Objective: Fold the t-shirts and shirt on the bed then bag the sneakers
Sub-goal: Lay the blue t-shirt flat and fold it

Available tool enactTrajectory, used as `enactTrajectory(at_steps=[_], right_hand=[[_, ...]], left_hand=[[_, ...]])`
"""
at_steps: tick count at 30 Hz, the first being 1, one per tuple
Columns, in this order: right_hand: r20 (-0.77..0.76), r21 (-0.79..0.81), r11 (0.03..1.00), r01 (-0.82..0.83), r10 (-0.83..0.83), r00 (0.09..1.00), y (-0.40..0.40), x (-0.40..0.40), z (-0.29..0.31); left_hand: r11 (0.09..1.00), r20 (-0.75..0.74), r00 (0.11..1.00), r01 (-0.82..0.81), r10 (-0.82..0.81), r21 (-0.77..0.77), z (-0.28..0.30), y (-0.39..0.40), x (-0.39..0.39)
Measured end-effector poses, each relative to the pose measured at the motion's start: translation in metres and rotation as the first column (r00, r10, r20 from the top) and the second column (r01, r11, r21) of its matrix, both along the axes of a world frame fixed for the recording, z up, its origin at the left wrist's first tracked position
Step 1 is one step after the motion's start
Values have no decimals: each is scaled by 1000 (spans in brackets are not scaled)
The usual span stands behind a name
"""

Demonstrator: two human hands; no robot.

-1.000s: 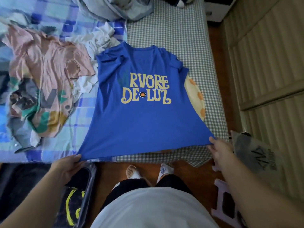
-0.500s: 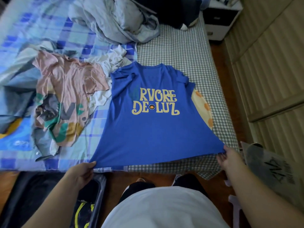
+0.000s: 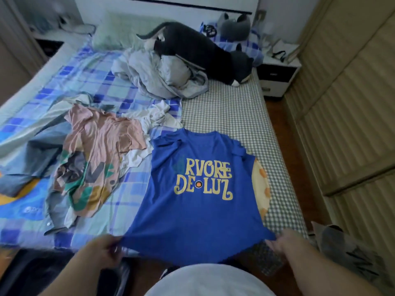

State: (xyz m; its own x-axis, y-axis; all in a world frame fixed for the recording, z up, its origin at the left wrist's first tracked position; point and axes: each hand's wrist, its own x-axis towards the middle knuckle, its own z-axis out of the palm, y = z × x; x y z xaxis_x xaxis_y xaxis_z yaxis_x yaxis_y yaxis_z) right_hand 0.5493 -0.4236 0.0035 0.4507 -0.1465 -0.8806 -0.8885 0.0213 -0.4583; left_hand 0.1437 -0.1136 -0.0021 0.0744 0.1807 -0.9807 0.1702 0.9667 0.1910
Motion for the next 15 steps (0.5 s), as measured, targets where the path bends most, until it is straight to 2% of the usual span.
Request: enactTrajectory(at_steps=[1,2,3,4,5,6,7,8,9,10,11,14,15], right_hand=[[76,-51,996,-78,82,994,18,7,22],[187,-175,934,-312,343,921,37,22,45],[290,-175,913,-369,407,866,58,41,74],[362,-62,928,-367,363,858,74,60,109],[452,143,945,-294,202,869,92,87,149],[506,394,898,-194,-36,862,102,108,192],[441,631,769,-101,-249,862,112,129,234],[328,793,608,-24,-395,858,117,145,267],[272,859,511,4,-464,843,121,156,295],[263,876,482,6,-487,833,119,162,322],[277,882,471,-8,-506,817,119,169,342],[273,942,325,-86,-590,760,105,175,372],[281,946,307,-106,-609,741,98,173,374]], left_hand=[[994,20,999,-31,29,105,18,23,30],[963,46,999,-3,-10,270,46,49,63],[890,84,992,50,-99,454,89,72,99],[765,138,967,78,-213,639,138,86,131],[631,196,935,36,-294,775,181,98,160],[573,301,893,-61,-333,817,229,107,185],[557,444,854,-238,-270,796,271,120,204],[584,574,799,-384,-178,715,306,134,220],[661,714,692,-489,-102,569,334,150,235],[717,812,583,-553,-30,424,357,162,248],[726,837,547,-571,-12,383,374,169,255],[732,904,425,-602,-45,319,400,181,263],[716,911,405,-612,-81,335,402,180,263]])
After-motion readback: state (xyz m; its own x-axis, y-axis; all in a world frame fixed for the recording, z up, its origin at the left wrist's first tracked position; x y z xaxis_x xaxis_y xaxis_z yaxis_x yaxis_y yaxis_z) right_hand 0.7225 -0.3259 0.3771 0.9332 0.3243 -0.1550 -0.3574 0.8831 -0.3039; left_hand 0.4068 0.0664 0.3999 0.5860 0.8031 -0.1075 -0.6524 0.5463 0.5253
